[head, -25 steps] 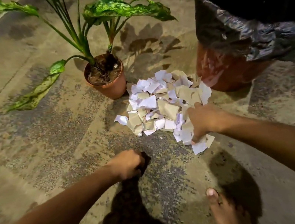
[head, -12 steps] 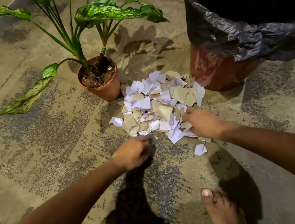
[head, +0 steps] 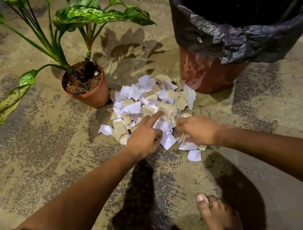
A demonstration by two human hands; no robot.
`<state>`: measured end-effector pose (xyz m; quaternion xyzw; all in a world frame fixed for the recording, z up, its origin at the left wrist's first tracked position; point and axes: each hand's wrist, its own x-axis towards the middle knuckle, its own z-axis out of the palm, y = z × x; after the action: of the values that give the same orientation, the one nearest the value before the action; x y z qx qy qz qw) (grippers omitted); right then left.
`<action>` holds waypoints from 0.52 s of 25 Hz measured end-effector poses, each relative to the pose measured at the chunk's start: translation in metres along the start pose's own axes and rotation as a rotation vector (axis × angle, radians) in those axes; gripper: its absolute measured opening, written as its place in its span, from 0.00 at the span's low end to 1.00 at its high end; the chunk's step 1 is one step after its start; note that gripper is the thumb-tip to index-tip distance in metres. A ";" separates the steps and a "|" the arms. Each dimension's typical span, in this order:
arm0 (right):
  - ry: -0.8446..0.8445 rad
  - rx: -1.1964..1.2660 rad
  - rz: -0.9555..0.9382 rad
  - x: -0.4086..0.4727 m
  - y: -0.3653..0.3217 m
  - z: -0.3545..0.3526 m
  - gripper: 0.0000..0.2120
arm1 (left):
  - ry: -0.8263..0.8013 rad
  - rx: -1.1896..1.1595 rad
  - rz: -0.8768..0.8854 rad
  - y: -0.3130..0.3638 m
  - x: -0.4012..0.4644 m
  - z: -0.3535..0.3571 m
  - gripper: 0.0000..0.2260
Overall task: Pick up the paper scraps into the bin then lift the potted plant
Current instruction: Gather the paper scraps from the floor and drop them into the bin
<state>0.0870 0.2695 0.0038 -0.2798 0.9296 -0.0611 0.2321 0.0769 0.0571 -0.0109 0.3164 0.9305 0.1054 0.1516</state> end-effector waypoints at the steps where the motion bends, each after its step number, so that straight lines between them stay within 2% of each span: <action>1: 0.014 0.013 -0.006 -0.002 0.000 -0.006 0.15 | -0.003 -0.022 0.003 0.002 0.003 0.001 0.08; 6: 0.203 0.101 -0.023 -0.009 -0.006 -0.064 0.11 | 0.083 -0.121 -0.071 0.006 0.017 -0.002 0.09; 10: 0.457 0.146 0.012 -0.029 -0.022 -0.130 0.08 | 0.191 -0.292 -0.200 0.006 0.023 -0.021 0.03; 13: 0.692 0.150 0.071 -0.040 -0.012 -0.200 0.10 | 0.328 -0.285 -0.184 0.012 0.023 -0.044 0.03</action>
<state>0.0295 0.2780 0.1996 -0.1924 0.9552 -0.2123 -0.0745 0.0506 0.0763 0.0281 0.1842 0.9434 0.2713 0.0502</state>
